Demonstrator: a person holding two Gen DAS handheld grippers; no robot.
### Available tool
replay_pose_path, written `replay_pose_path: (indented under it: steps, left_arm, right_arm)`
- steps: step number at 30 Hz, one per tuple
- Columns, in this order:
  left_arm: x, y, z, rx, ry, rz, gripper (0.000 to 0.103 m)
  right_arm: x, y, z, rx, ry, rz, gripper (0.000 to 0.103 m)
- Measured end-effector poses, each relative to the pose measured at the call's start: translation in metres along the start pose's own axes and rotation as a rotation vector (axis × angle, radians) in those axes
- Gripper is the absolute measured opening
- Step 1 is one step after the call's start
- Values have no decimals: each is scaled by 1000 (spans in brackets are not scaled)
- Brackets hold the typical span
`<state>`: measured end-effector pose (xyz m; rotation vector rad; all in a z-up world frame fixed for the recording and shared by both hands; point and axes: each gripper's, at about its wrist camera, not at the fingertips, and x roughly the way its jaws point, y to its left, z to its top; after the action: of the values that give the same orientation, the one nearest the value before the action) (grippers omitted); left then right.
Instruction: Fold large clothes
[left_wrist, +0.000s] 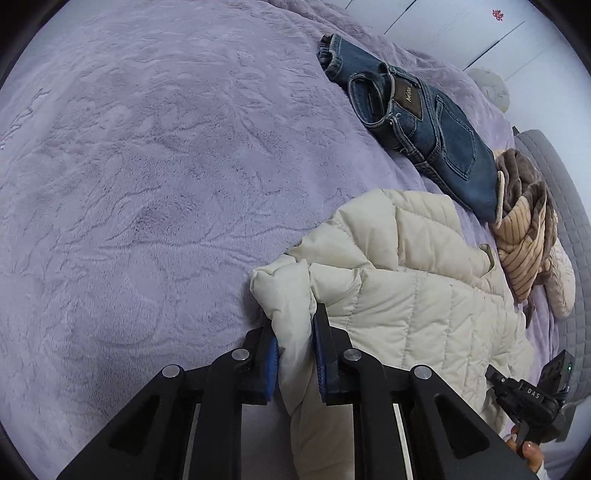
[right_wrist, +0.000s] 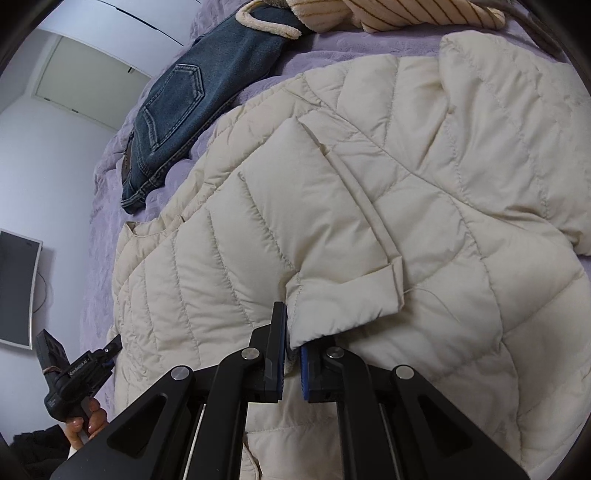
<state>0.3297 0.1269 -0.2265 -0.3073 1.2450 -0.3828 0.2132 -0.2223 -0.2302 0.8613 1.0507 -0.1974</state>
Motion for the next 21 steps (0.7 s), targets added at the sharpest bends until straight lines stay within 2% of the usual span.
replay_pose_path:
  steps: [1,2,4,5,7,11,13,15,19,21]
  left_arm:
    - [-3,1,-1,-11,0,7,21]
    - [-7,1,0,-19,2,25,27]
    - [-23,-1,2,-21,-26,97,47]
    - [-35,-2,1,-17,-61,140,61]
    - [-61,-3,-1,11,-124,164,62]
    - [-92,-20,-16,87,-152,142,62]
    - [-90,-38,-29,158,-136,153,62]
    - [-79,-54,-41,204,-126,179,62]
    - [-52,-71,-55,228,-93,207,62]
    - [-40,-74,-59,267,-102,290,62]
  right_arm:
    - [-2,-3,0,7,-1,0,7]
    - [-5,-5,1,8,-4,-6,7]
    - [-14,-10,2,3,-8,-29,7]
    - [-20,-13,3,2,-12,-46,7]
    - [-35,-20,5,2,-28,-89,7]
    - [-68,-25,7,-21,-106,-127,7]
    - [-74,-19,8,-61,-125,-118,7]
    - [-67,-16,9,-76,-98,-103,7]
    - [-41,-15,9,-32,-42,-62,7]
    - [-32,-15,5,-31,-17,-45,7]
